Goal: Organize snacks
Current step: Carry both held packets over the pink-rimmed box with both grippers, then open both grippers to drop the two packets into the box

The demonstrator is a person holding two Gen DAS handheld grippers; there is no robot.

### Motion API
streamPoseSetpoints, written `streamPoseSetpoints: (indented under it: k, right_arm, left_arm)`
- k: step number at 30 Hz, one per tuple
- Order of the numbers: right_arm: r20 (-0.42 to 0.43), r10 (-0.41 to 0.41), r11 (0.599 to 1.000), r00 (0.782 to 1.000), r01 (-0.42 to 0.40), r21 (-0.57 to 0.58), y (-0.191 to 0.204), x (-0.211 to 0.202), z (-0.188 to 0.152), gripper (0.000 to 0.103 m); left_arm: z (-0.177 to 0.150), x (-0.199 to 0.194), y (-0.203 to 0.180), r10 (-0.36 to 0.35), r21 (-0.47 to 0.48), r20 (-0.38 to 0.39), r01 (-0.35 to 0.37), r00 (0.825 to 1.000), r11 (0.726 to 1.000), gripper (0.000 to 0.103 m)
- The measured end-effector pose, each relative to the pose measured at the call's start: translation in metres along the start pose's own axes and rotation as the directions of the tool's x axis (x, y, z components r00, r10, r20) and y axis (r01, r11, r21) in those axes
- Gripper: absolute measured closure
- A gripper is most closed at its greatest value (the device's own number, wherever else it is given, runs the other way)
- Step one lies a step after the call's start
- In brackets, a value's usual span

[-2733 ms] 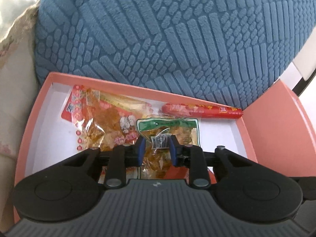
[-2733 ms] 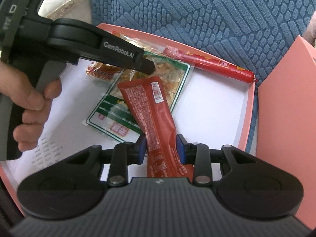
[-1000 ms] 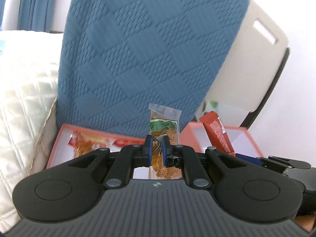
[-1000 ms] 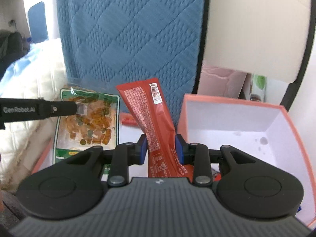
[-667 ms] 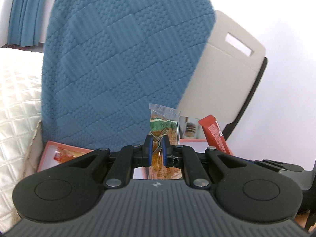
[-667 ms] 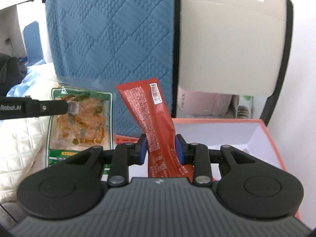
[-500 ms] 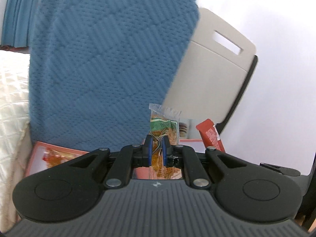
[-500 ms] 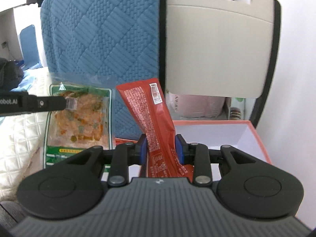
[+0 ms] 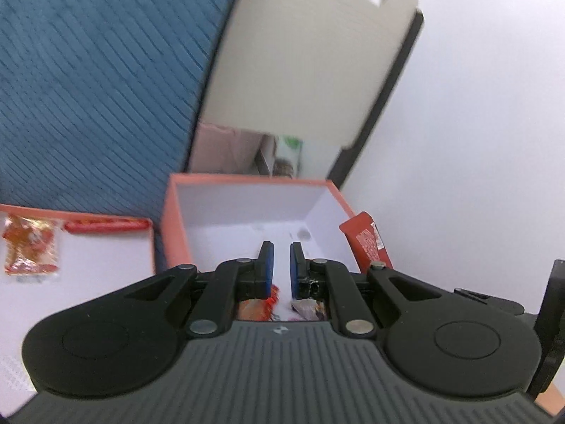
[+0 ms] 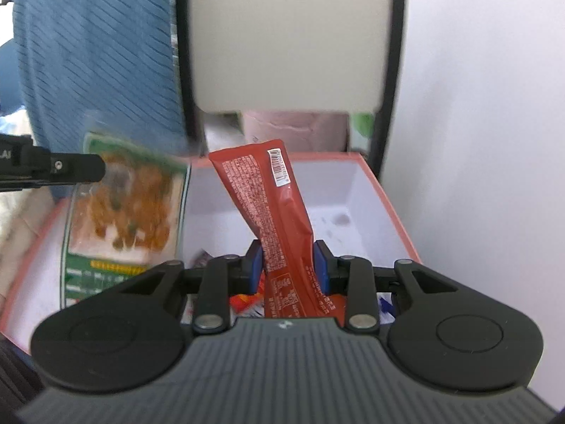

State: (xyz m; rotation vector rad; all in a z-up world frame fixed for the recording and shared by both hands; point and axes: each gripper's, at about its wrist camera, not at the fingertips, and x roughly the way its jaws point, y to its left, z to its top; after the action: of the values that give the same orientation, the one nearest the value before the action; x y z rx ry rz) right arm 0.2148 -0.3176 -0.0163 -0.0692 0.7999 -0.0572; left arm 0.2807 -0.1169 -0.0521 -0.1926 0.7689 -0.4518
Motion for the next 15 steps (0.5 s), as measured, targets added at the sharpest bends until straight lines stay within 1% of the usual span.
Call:
streamPoseSetpoints:
  k: [4,7,10,11,12,13,14,15]
  right_arm:
    - [-0.04,-0.013,0.999,0.999,0.014,0.028,-0.02,0.014,-0.017,0.069]
    - [-0.078,-0.008,0.998,0.997,0.013,0.058,-0.031,0.028,-0.026,0.068]
    - [-0.102,-0.013,0.996,0.995,0.022,0.086,-0.038,0.037,-0.036,0.065]
    - [-0.109,-0.013,0.995,0.994,0.024,0.096,-0.038,0.04,-0.037,0.064]
    - [-0.114,-0.009,0.994,0.993,0.021,0.106,-0.042,0.042,-0.039,0.06]
    - [-0.118,-0.004,0.993,0.993,0.018,0.116,-0.045,0.043,-0.041,0.046]
    - [-0.116,-0.005,0.992,0.993,0.02,0.121,-0.046,0.044,-0.042,0.037]
    - [-0.109,-0.013,0.992,0.994,0.026,0.122,-0.047,0.043,-0.042,0.023]
  left_arm:
    - [-0.013,0.022,-0.012,-0.001,0.014,-0.051,0.002,0.999,1.0,0.092]
    - [-0.024,0.032,-0.016,0.005,0.021,-0.078,-0.004,0.997,1.0,0.092]
    - [-0.032,0.036,-0.016,0.015,0.029,-0.093,-0.012,0.996,1.0,0.091]
    - [-0.033,0.036,-0.015,0.024,0.033,-0.095,-0.021,0.995,0.999,0.088]
    - [-0.034,0.037,-0.013,0.04,0.03,-0.106,-0.037,0.994,0.999,0.074]
    - [-0.034,0.037,-0.011,0.059,0.023,-0.118,-0.057,0.991,0.998,0.061]
    - [-0.032,0.037,-0.009,0.082,0.017,-0.122,-0.08,0.989,0.997,0.03]
    - [-0.031,0.034,-0.008,0.112,0.013,-0.113,-0.111,0.987,0.994,0.015]
